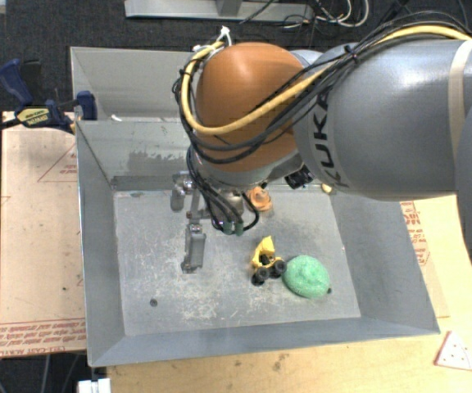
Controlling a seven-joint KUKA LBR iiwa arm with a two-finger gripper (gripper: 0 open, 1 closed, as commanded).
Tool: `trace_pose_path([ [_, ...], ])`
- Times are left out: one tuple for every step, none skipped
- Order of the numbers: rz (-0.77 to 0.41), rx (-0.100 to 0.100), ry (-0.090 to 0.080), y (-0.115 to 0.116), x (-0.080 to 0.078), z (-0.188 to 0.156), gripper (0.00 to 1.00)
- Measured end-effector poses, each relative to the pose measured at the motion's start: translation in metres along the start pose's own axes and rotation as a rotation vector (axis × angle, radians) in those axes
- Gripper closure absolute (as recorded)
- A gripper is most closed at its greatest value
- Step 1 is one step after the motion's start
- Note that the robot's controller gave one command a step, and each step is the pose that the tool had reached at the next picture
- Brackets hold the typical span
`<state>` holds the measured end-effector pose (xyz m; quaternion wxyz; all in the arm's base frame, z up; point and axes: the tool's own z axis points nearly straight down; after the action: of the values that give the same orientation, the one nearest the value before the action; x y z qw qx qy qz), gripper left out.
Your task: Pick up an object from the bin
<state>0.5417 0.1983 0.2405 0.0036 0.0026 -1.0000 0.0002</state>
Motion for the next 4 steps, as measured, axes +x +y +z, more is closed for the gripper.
trace_pose_path([
  [0.005, -0.002, -0.008, -0.001, -0.002, -0.005, 0.00],
  [-0.003, -0.004, -0.008, -0.042, -0.019, -0.019, 0.00],
  [-0.032, -0.001, -0.012, -0.109, -0.077, -0.038, 0.00],
  [-0.023, 0.001, -0.012, -0.105, -0.045, -0.033, 0.00],
])
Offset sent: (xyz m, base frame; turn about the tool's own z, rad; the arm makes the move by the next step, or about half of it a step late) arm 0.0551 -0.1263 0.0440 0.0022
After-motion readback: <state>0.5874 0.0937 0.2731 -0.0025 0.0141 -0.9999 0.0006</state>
